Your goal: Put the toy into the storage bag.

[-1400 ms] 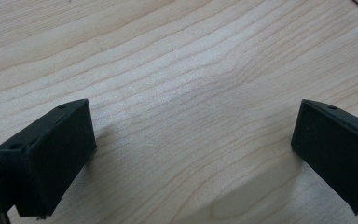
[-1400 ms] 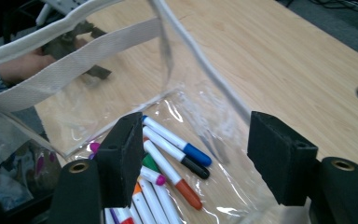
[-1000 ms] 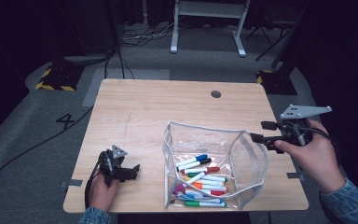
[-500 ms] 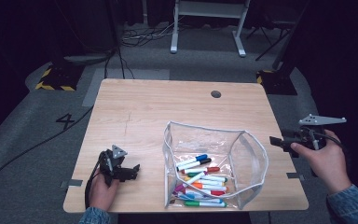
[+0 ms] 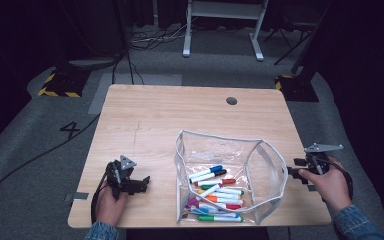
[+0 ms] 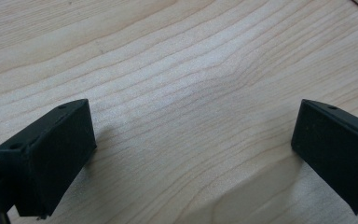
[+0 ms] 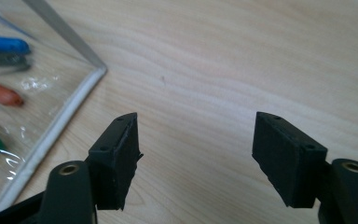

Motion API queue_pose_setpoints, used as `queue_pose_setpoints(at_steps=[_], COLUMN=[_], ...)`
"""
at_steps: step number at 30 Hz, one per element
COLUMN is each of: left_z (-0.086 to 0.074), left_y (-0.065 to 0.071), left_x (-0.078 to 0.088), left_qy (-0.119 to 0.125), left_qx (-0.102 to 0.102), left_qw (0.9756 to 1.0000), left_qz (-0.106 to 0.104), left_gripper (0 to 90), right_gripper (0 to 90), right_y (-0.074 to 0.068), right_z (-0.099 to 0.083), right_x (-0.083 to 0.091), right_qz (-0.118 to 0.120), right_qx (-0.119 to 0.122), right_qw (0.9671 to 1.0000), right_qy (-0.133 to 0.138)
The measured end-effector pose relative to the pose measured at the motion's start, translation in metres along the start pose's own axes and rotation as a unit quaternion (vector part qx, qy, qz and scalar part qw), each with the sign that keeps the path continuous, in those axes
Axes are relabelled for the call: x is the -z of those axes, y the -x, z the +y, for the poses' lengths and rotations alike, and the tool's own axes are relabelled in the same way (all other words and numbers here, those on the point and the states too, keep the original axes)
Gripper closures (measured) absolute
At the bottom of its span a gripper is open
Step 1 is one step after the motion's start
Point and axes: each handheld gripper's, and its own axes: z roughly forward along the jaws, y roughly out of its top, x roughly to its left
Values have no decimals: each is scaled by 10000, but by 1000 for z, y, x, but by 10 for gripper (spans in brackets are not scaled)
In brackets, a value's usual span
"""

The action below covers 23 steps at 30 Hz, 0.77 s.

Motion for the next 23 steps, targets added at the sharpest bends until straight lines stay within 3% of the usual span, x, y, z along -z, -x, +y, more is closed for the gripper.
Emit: queue_pose_setpoints(at_steps=[8, 10, 14, 16, 23], left_z=[0, 0, 0, 0, 0], left_y=[0, 0, 0, 0, 0], left_x=[0, 0, 0, 0, 0], left_qy=[1, 1, 2, 2, 2], left_qx=[-1, 0, -1, -1, 6], left_qw=[10000, 10000, 10000, 10000, 10000], left_qz=[0, -1, 0, -1, 6], left_gripper=[0, 0, 0, 0, 0], right_gripper=[304, 287, 260, 218, 215], right_y=[0, 0, -1, -3, -4], right_z=[-34, -42, -53, -60, -60], right_x=[-23, -28, -31, -35, -35], right_qz=[69, 35, -139, -277, -308], right_qx=[-1, -5, 161, 344, 386], right_qw=[10000, 10000, 9984, 9958, 9954], right_qy=[-15, 74, 523, 798, 822])
